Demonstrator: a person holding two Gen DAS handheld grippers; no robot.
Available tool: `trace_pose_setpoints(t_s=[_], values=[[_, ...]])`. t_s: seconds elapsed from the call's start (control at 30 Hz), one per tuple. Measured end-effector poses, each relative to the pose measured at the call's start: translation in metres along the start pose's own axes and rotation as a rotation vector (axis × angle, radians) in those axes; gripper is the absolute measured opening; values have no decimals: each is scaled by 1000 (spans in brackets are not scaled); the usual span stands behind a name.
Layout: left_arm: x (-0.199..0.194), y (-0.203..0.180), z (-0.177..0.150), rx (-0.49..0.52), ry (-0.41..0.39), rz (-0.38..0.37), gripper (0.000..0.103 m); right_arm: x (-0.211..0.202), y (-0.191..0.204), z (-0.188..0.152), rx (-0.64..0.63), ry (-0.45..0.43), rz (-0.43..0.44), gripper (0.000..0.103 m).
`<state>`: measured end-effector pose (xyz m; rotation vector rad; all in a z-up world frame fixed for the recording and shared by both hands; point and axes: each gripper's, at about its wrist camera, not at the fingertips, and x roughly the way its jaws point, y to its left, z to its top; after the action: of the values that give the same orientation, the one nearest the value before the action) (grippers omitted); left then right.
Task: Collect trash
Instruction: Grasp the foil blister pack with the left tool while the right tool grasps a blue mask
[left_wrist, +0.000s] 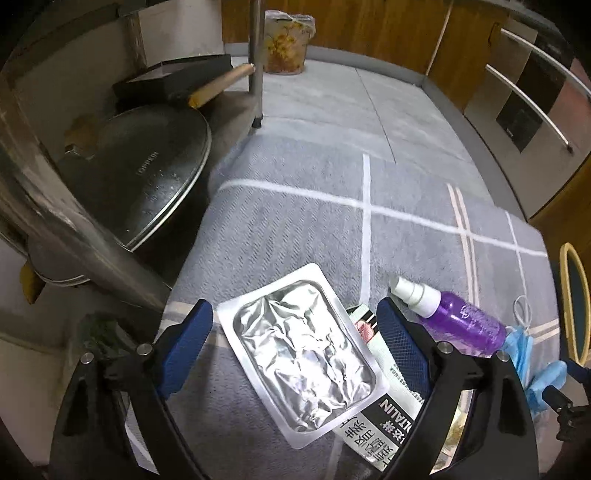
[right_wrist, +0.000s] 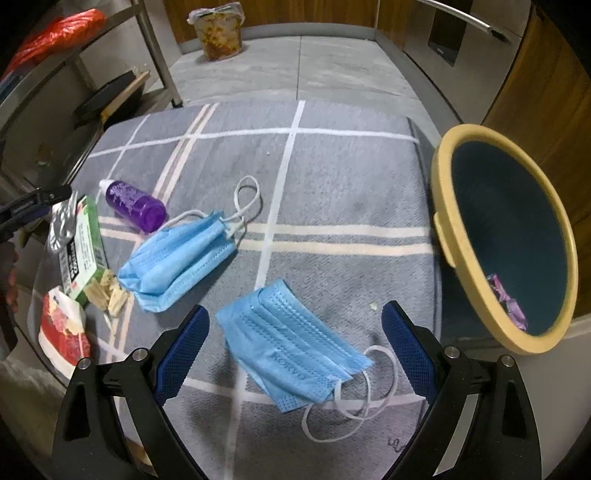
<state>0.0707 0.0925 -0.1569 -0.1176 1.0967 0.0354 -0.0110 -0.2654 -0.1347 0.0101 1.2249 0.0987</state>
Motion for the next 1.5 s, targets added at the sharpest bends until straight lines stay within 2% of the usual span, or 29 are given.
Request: trace_pose_setpoints(t_s=[0.27, 0.37, 0.43, 0.47, 0.6, 0.73, 1.03, 1.17, 1.5], values=[[19, -1, -3, -41, 33, -5, 89, 13, -4, 1, 14, 31, 10, 90], [22, 7, -1, -97, 40, -42, 85, 18, -3, 1, 7, 54, 20, 79], [23, 11, 2, -118, 33, -45, 77, 22, -3, 1, -2, 69, 30, 67], [23, 14, 3, -131, 31, -46, 71, 23, -2, 1, -7, 73, 33, 64], [24, 18, 5, -149, 34, -54, 69, 23, 2, 1, -28, 73, 54, 47], [22, 16, 7, -138, 31, -52, 69, 21, 8, 2, -57, 66, 41, 40], [-12, -2, 17, -50, -74, -38, 69, 2, 0, 15, -46, 6, 36, 32], [-34, -23, 20, 44, -145, -36, 69, -19, -4, 26, -66, -62, 29, 30], [-103, -81, 30, 208, -332, -160, 69, -82, -46, 48, 9, -235, -1, 30]])
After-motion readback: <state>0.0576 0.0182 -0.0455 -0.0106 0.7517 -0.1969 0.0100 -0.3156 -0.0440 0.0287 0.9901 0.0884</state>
